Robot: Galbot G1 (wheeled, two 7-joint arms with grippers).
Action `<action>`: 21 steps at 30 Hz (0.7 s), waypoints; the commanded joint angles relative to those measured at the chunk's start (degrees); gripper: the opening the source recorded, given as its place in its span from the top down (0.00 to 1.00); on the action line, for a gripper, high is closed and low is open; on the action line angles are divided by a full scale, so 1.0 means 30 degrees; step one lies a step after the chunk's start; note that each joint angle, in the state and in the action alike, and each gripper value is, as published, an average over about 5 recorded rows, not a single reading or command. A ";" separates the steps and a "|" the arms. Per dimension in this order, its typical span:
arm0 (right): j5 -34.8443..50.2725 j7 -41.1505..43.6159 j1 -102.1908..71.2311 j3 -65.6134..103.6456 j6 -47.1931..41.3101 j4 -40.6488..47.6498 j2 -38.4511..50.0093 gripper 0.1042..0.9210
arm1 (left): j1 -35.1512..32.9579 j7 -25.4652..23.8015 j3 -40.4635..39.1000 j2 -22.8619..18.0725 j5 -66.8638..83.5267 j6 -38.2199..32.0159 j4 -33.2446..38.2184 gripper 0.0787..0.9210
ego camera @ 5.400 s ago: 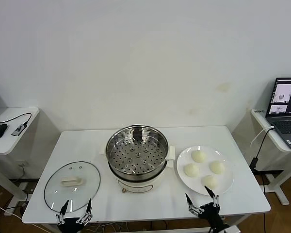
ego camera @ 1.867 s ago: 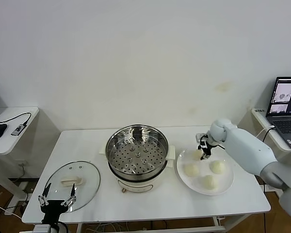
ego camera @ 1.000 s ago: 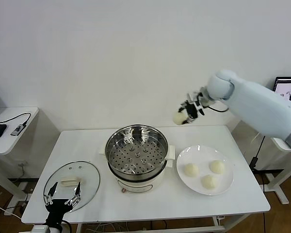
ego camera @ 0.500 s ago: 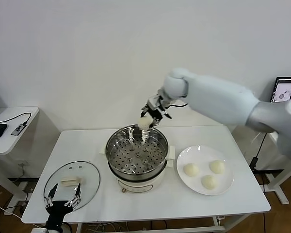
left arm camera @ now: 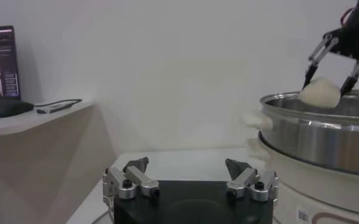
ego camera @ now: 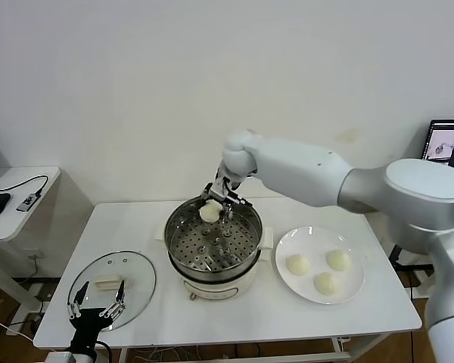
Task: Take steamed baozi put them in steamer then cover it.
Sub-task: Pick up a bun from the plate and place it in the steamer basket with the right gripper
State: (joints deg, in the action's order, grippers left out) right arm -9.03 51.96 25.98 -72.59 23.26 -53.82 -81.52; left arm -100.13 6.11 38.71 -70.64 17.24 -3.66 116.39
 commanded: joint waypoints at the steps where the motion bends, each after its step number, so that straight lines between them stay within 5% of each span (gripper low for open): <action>1: -0.2711 -0.0619 -0.0910 -0.0034 0.2433 0.1652 -0.0949 0.44 | 0.0080 -0.0022 -0.0003 0.0038 0.0026 -0.0012 -0.0044 0.12; 11: -0.3532 -0.1405 -0.1046 0.0243 0.3379 0.1953 -0.0838 0.41 | 0.0209 -0.0020 -0.0034 0.0014 -0.0014 0.0026 -0.0079 0.12; 21: 0.0259 -0.0236 0.1193 -0.0086 0.1208 -0.1255 0.0964 0.14 | 0.0125 -0.0021 0.0039 0.0002 -0.0066 0.0099 0.0118 0.12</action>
State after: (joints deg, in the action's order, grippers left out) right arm -14.94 49.22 25.57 -72.24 30.44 -51.89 -81.64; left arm -99.62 6.06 38.69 -70.70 17.07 -3.42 116.56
